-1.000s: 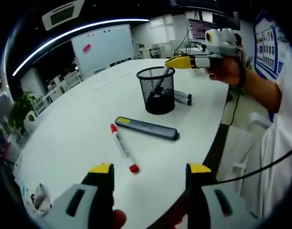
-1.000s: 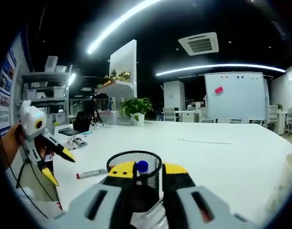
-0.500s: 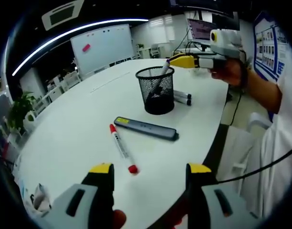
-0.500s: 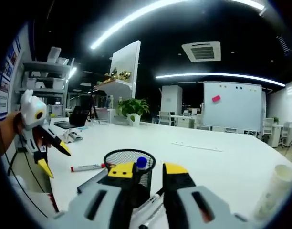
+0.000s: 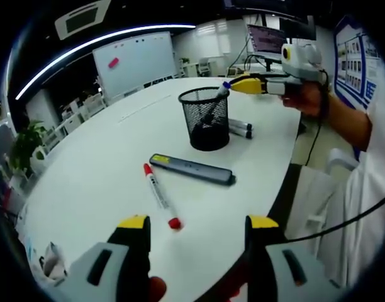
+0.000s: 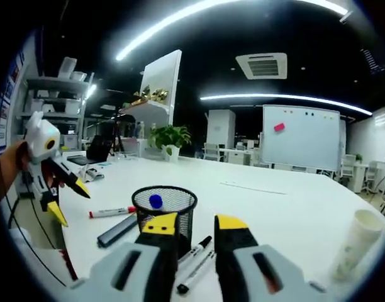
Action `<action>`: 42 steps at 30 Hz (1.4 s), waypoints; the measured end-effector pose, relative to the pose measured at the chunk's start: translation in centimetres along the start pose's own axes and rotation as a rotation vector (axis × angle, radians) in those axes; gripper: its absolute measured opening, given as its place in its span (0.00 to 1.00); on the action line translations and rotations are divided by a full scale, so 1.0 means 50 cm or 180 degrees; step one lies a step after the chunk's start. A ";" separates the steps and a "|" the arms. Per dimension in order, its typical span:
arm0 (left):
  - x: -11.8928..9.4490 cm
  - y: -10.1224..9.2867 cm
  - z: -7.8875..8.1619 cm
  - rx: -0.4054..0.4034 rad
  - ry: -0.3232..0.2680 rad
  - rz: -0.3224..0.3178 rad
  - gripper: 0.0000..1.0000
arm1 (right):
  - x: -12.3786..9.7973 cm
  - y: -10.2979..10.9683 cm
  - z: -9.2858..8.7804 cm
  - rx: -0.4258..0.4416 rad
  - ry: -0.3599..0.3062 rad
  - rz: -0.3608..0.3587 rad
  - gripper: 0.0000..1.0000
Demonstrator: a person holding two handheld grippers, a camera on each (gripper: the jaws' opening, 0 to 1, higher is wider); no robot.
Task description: Place the scattered laser pointers and whiteboard markers into the pen holder and stack the scattered paper cups together
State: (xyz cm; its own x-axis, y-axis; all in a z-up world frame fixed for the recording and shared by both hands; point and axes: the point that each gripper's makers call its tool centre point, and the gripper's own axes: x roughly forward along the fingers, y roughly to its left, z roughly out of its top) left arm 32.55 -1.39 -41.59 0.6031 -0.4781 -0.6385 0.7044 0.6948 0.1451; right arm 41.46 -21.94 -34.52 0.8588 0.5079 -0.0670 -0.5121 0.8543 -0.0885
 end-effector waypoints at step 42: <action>-0.005 0.001 0.001 0.0023 0.0020 0.0019 0.61 | -0.013 0.001 -0.088 0.0085 0.0440 -0.0044 0.22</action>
State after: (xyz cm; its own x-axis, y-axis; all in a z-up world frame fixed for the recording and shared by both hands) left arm 32.47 -1.26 -41.40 0.6051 -0.4706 -0.6422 0.7034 0.6938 0.1544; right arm 40.80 -22.71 -38.85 0.8550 0.4775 -0.2023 -0.4981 0.8647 -0.0641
